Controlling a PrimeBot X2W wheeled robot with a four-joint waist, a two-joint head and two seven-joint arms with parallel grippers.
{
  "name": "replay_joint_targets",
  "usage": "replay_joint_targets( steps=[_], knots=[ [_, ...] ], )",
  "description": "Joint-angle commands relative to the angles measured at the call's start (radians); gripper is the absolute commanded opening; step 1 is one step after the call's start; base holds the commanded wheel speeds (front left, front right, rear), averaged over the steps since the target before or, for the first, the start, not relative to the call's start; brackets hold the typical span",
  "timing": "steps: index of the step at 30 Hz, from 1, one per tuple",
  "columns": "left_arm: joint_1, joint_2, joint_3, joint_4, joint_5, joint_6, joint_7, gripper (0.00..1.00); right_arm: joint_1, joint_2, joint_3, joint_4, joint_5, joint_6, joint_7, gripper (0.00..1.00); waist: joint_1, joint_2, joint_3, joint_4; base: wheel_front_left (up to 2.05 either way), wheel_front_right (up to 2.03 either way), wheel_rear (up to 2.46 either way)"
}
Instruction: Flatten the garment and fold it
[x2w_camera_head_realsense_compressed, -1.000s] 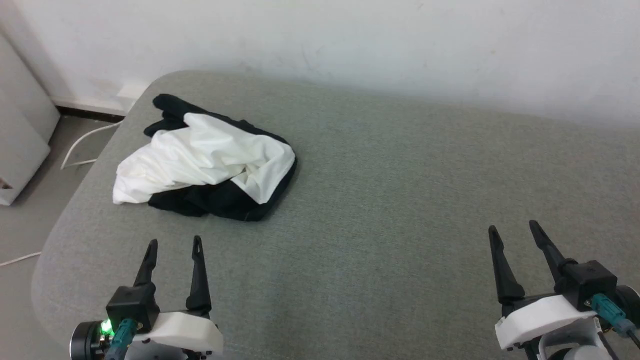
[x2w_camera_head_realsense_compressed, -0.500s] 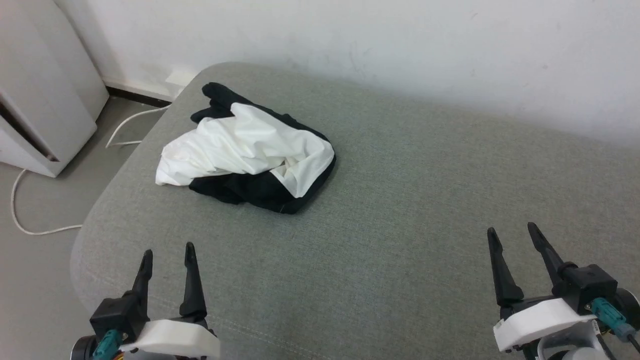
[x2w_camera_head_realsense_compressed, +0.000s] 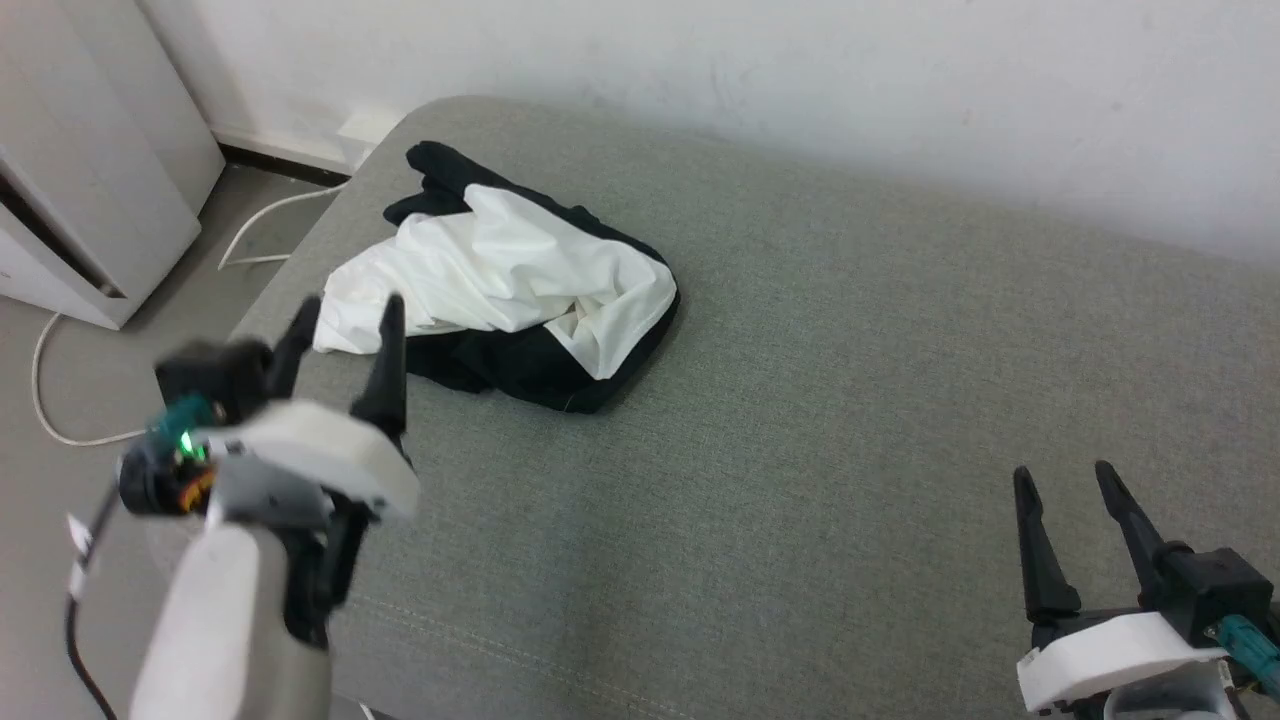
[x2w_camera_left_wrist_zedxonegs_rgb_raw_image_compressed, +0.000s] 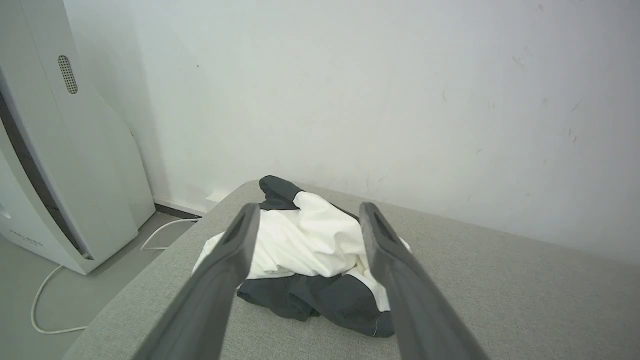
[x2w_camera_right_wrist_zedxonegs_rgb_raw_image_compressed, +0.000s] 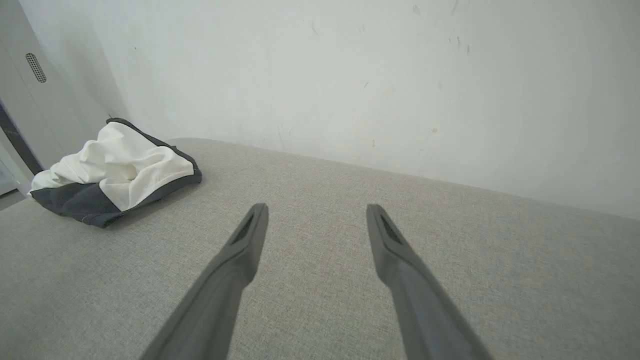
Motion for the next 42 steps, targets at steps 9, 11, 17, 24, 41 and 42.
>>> replay_joint_targets(
  steps=[9,11,17,24,41,42],
  knots=[
    [-0.331,0.091,0.031,0.254,-0.130,-0.002,0.360,1.00,0.014,0.002,-0.003,0.012,-0.016,-0.001,-0.029,1.00,-0.0001,-0.0002,0.042,-0.050,0.00,0.00,0.00],
    [-0.378,0.077,0.060,0.303,-0.199,0.020,0.465,1.00,0.014,0.002,-0.001,0.009,-0.024,-0.001,-0.033,1.00,-0.0001,-0.0002,0.060,-0.059,0.00,0.00,0.00],
    [-0.482,0.123,0.055,0.359,-0.224,0.062,0.636,1.00,-0.004,0.003,-0.003,-0.006,-0.051,-0.001,-0.044,1.00,-0.0001,-0.0002,0.144,-0.083,0.00,0.00,0.00],
    [-0.568,0.147,0.034,0.382,-0.210,0.109,0.729,1.00,-0.057,0.003,0.000,-0.022,-0.086,-0.001,-0.048,1.00,-0.0001,-0.0002,0.275,-0.130,0.00,0.00,0.00],
    [-0.619,0.144,0.029,0.449,-0.222,0.157,0.774,1.00,-0.129,0.003,-0.015,-0.063,-0.114,-0.001,-0.048,1.00,-0.0001,-0.0002,0.478,-0.245,0.00,0.00,0.00],
    [-0.621,0.144,0.025,0.457,-0.218,0.157,0.767,1.00,-0.132,0.003,-0.015,-0.065,-0.115,-0.001,-0.048,1.00,-0.0001,-0.0002,0.486,-0.250,0.00,0.00,0.00]
  ],
)
